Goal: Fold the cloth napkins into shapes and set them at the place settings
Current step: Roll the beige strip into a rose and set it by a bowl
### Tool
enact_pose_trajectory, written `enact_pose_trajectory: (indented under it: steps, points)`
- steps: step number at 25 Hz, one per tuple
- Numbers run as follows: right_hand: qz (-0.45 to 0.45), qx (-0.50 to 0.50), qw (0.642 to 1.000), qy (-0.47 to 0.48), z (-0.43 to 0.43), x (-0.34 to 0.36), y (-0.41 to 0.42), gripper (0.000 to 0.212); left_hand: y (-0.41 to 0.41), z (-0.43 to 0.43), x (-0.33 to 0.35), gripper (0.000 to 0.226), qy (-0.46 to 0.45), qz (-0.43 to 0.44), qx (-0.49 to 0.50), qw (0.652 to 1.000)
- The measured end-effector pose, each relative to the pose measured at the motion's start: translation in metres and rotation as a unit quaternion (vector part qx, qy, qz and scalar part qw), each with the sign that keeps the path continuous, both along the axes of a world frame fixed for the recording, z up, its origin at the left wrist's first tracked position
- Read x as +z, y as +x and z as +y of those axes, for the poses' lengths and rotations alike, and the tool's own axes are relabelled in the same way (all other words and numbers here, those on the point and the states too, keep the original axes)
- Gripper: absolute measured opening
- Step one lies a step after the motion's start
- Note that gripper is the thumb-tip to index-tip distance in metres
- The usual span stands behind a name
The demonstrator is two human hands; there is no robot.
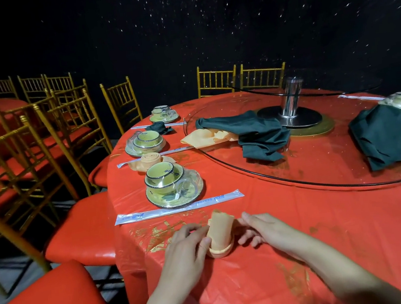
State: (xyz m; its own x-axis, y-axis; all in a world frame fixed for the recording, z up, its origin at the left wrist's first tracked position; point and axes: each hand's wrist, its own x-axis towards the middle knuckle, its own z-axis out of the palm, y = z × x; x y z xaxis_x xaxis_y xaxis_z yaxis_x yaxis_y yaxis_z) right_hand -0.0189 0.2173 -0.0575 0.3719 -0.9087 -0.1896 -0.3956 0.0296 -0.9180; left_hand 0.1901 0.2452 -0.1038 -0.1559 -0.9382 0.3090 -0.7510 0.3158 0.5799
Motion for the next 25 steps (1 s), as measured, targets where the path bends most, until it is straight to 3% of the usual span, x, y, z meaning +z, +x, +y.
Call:
enact_pose_trajectory:
  steps: [3,6,9,12,14,16,17,19,21,25]
  points:
    - [0.038,0.009,0.999,-0.028,0.002,0.001,0.000,0.026,-0.002,-0.005,0.000,0.036,0.039,0.051,-0.035,0.997]
    - [0.048,0.016,0.997,-0.059,0.007,0.010,-0.008,0.023,-0.009,-0.017,0.003,0.030,0.049,0.073,-0.063,0.994]
    - [0.096,-0.024,0.983,-0.155,0.007,0.023,-0.016,0.024,-0.017,-0.032,0.005,0.029,0.072,0.103,-0.076,0.989]
    - [0.150,-0.006,0.949,-0.277,0.005,0.037,-0.008,0.026,-0.025,-0.040,0.008,0.029,0.063,0.110,-0.013,0.992]
    - [0.191,-0.002,0.917,-0.349,0.004,0.043,0.005,0.014,-0.029,-0.031,0.016,0.020,-0.005,0.186,0.069,0.980]
    - [0.191,-0.039,0.918,-0.347,0.000,0.047,0.015,0.006,-0.035,-0.014,0.032,0.018,-0.039,0.302,0.092,0.948]
    - [0.188,-0.054,0.923,-0.330,-0.001,0.047,0.018,0.016,-0.038,-0.007,0.039,0.026,-0.025,0.337,0.083,0.937]
    - [0.183,-0.056,0.936,-0.294,-0.002,0.044,0.021,0.031,-0.042,-0.003,0.049,0.033,0.016,0.336,0.070,0.939]
    - [0.155,-0.049,0.953,-0.257,-0.003,0.039,0.020,0.034,-0.041,-0.005,0.055,0.023,0.059,0.350,0.058,0.933]
    - [0.015,-0.097,0.978,-0.183,0.001,0.031,0.013,0.029,-0.042,-0.006,0.059,0.016,0.149,0.461,0.051,0.873]
